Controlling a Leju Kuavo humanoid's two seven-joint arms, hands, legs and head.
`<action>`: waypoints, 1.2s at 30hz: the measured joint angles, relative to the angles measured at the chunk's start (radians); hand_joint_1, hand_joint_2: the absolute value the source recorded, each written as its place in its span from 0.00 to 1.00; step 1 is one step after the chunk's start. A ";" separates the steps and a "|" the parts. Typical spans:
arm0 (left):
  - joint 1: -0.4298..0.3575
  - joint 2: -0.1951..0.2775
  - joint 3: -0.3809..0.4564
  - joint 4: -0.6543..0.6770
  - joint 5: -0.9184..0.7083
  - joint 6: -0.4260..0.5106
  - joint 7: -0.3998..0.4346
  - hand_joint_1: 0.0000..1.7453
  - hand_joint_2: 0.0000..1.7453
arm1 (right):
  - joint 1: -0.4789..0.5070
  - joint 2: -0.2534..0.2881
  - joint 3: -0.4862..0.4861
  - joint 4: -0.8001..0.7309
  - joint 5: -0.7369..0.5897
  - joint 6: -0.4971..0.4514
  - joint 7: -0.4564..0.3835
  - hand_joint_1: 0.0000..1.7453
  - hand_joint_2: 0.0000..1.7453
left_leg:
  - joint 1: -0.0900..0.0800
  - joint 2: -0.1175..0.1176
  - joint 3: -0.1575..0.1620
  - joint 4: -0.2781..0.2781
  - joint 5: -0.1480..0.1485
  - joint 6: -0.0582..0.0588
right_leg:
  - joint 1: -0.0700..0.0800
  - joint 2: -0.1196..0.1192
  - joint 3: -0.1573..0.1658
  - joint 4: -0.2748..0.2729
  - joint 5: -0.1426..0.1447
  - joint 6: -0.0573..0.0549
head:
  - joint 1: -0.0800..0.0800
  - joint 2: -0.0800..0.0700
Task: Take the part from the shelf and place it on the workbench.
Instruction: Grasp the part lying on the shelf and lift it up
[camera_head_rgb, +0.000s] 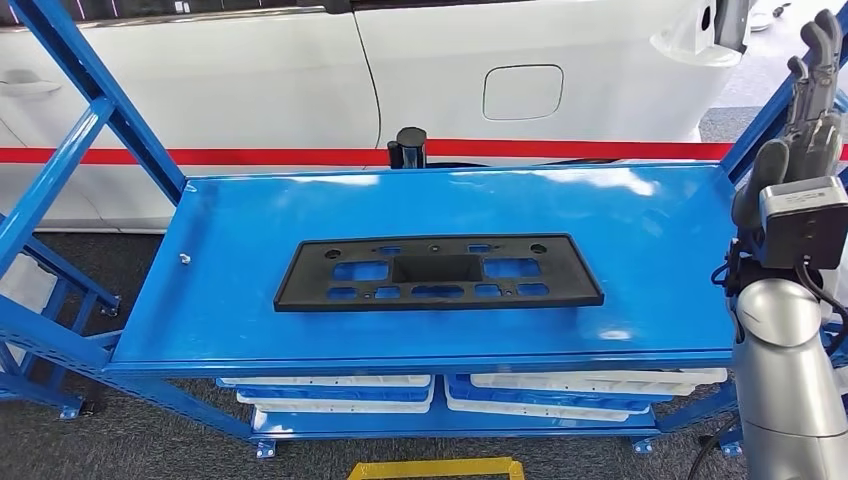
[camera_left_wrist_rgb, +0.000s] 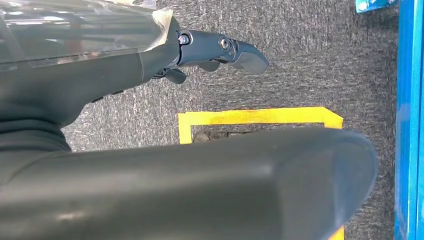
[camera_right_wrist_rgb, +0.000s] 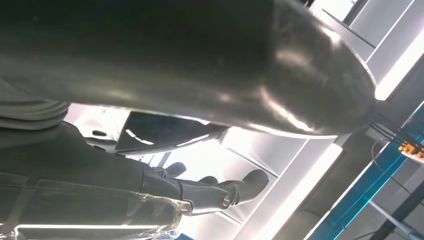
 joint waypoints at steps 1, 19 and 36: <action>-0.001 0.000 -0.002 0.000 -0.001 0.000 0.002 0.00 0.00 | 0.008 0.000 -0.001 -0.006 0.001 0.003 -0.005 0.00 0.00 | 0.004 0.002 0.012 -0.031 0.025 -0.002 | -0.001 0.001 0.004 0.000 -0.003 0.001 | 0.000 0.000; -0.014 0.003 -0.008 -0.001 0.010 0.005 0.009 0.00 0.00 | 0.115 -0.027 0.027 -0.186 0.095 0.138 -0.015 0.00 0.00 | -0.010 -0.001 0.137 -0.268 0.102 0.025 | 0.006 -0.001 0.028 -0.022 -0.017 0.029 | 0.002 0.000; -0.024 0.005 -0.033 -0.001 -0.005 -0.012 0.036 0.00 0.00 | 0.275 -0.136 0.111 -0.394 0.207 0.171 0.077 0.00 0.00 | -0.009 -0.001 0.139 -0.272 0.103 0.026 | 0.006 -0.001 0.027 -0.022 -0.017 0.031 | 0.002 0.000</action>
